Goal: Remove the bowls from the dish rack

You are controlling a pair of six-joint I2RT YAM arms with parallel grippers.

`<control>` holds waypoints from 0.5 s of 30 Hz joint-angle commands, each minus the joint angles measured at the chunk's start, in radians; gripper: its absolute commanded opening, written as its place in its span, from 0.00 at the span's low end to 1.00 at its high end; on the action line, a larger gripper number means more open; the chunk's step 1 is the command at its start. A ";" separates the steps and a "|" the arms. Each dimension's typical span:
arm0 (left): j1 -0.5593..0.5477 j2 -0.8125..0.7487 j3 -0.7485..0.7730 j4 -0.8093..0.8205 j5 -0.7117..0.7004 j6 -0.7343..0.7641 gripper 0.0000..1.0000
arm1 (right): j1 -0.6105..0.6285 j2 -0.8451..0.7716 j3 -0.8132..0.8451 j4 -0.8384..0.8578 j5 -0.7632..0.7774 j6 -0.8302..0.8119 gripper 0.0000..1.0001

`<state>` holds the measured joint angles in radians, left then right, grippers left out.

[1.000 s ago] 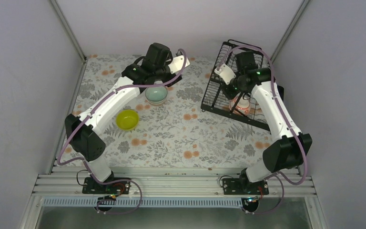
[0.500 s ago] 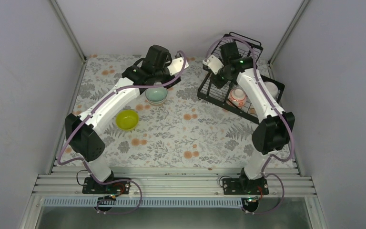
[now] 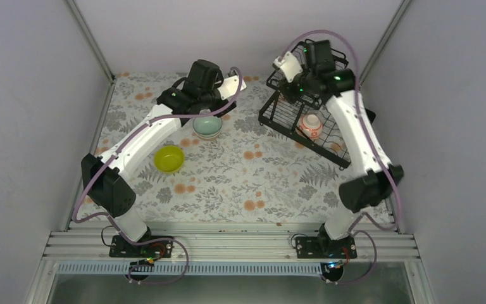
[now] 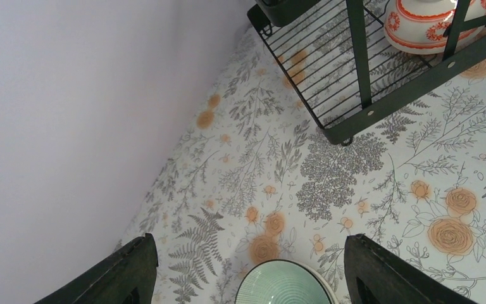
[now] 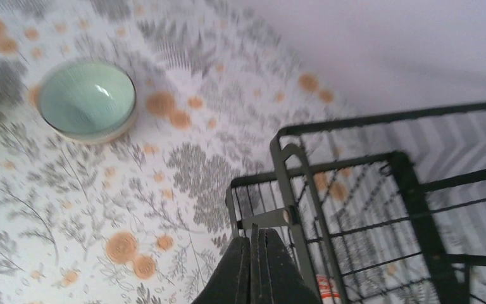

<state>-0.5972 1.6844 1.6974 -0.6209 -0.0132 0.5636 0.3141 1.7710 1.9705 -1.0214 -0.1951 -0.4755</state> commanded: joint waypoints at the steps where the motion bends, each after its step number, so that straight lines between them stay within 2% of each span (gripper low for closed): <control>1: 0.008 -0.033 0.026 -0.002 0.013 0.003 0.74 | 0.008 -0.238 -0.005 0.036 -0.047 0.068 0.03; 4: 0.007 -0.029 0.044 -0.012 0.019 -0.005 0.74 | 0.006 -0.346 -0.097 0.061 0.098 0.106 0.03; 8: 0.008 -0.035 0.048 -0.018 0.014 -0.007 0.73 | -0.009 -0.500 -0.302 0.149 0.326 0.145 0.03; 11: 0.009 -0.053 0.038 -0.018 0.008 -0.003 0.74 | -0.031 -0.587 -0.435 0.169 0.380 0.162 0.05; 15: 0.018 -0.075 0.013 -0.012 0.010 -0.004 0.76 | -0.059 -0.661 -0.575 0.164 0.409 0.201 0.18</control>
<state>-0.5915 1.6650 1.7164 -0.6300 -0.0078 0.5644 0.2829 1.1446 1.5120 -0.8703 0.1104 -0.3347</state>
